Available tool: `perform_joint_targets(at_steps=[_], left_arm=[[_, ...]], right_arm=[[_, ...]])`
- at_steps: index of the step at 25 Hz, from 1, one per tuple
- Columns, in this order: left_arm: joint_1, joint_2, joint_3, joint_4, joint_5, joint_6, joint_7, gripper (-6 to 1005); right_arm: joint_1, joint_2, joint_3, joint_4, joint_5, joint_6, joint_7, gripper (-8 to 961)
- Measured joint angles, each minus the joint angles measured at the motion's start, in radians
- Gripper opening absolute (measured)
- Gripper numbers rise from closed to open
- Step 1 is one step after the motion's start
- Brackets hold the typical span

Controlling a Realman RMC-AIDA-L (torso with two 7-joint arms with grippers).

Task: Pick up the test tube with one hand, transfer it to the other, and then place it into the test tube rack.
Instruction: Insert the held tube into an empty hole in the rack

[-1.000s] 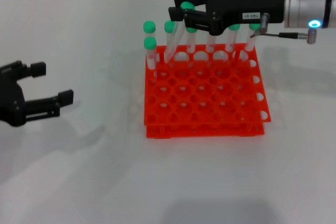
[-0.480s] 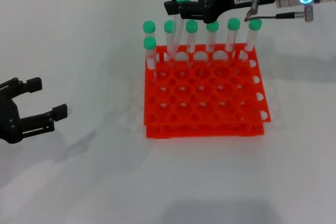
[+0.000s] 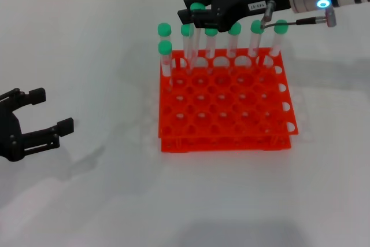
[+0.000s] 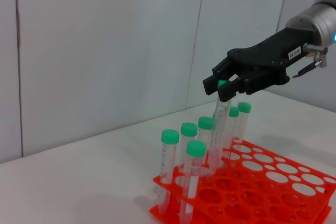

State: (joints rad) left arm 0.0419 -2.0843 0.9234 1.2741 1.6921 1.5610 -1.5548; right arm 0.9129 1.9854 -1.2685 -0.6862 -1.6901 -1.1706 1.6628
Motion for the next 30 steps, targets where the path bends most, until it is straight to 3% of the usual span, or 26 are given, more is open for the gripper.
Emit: perform_joint_targets(at_steps=[10, 30], left_arm=[[-0.002, 0.002, -0.003, -0.008, 0.011, -0.012, 0.003, 895], [-0.007, 0.004, -0.005, -0.009, 0.012, -0.022, 0.018, 895]], right_arm=[[-0.005, 0.021, 0.002, 0.001, -0.018, 0.018, 0.003, 265], [0.002, 0.032, -0.016, 0.013, -0.017, 0.054, 0.004, 265]])
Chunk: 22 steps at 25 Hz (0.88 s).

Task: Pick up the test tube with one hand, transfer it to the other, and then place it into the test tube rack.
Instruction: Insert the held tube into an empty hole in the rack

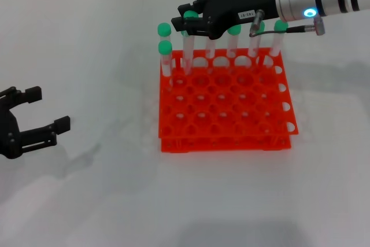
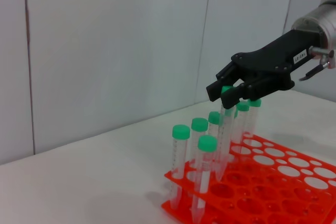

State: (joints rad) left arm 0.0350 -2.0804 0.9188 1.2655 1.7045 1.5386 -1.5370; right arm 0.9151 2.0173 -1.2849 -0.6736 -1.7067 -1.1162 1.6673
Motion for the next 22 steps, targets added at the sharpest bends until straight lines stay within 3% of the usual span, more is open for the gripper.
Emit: perform_joint_targets(at_steps=[22], left_arm=[[-0.019, 0.000, 0.000, -0.012, 0.004, -0.002, 0.007, 895]], right_arm=[[0.011, 0.008, -0.077, 0.038, 0.008, 0.078, 0.002, 265]])
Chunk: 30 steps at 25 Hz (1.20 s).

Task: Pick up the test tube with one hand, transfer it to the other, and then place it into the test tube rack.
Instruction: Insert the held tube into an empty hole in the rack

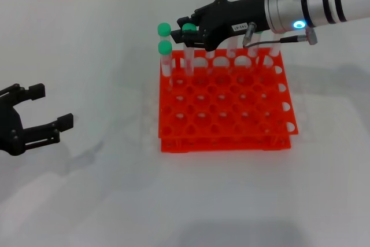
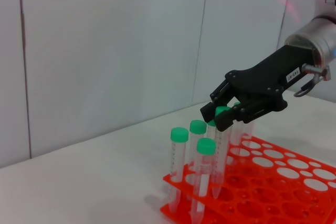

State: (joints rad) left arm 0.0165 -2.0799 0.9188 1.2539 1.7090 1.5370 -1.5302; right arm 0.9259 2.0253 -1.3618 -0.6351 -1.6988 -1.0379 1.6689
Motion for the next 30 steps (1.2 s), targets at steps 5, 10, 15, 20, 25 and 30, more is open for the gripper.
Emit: perform_joint_targets(at_steps=[5, 10, 15, 20, 25, 30], left_arm=[[-0.003, 0.000, 0.000, -0.003, 0.002, 0.000, 0.005, 895], [-0.007, 0.000, 0.000, -0.004, 0.006, 0.000, 0.005, 895], [-0.009, 0.000, 0.000, -0.004, 0.009, 0.000, 0.005, 895], [-0.011, 0.000, 0.000, -0.004, 0.009, 0.000, 0.005, 895], [-0.012, 0.000, 0.000, -0.004, 0.009, 0.000, 0.005, 895], [-0.006, 0.000, -0.032, -0.004, 0.009, 0.006, 0.018, 895]], right_arm=[[-0.005, 0.003, -0.011, 0.001, 0.002, 0.014, -0.003, 265], [-0.005, 0.003, -0.022, 0.002, 0.006, 0.017, -0.004, 275], [-0.006, 0.003, -0.036, 0.001, 0.013, 0.019, -0.007, 326], [-0.006, 0.002, -0.039, 0.000, 0.013, 0.019, -0.007, 377], [-0.010, 0.002, -0.038, -0.015, 0.014, 0.014, -0.003, 428], [-0.052, -0.006, -0.032, -0.097, 0.015, -0.039, 0.020, 577]])
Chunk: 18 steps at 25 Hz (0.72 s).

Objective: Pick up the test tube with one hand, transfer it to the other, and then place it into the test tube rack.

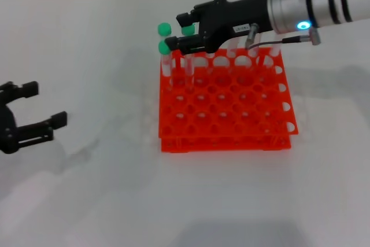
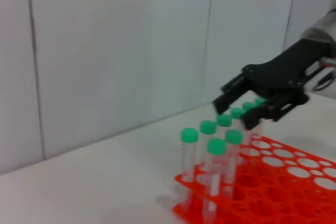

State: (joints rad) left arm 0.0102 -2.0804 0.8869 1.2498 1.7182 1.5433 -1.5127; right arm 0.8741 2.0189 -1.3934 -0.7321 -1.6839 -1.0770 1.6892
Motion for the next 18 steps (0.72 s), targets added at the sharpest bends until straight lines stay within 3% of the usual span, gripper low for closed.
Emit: perform_joint_targets(at_steps=[3, 7, 11, 16, 18], left_arm=[[-0.007, 0.001, -0.036, -0.024, -0.002, 0.014, 0.016, 895], [-0.056, 0.012, -0.092, -0.083, 0.001, 0.058, 0.030, 895], [-0.133, 0.055, -0.187, -0.190, 0.024, 0.160, 0.049, 895], [-0.225, 0.131, -0.234, -0.339, 0.072, 0.228, 0.059, 895], [-0.249, 0.143, -0.236, -0.363, 0.104, 0.240, 0.061, 895]], right_arm=[[-0.060, -0.011, 0.010, -0.082, -0.001, -0.038, 0.006, 579], [-0.136, -0.039, 0.105, -0.105, -0.025, -0.144, -0.005, 582], [-0.191, -0.070, 0.185, -0.061, -0.033, -0.224, -0.047, 583], [-0.247, -0.092, 0.231, -0.027, -0.038, -0.302, -0.091, 583], [-0.263, -0.096, 0.235, -0.020, -0.044, -0.324, -0.103, 583]])
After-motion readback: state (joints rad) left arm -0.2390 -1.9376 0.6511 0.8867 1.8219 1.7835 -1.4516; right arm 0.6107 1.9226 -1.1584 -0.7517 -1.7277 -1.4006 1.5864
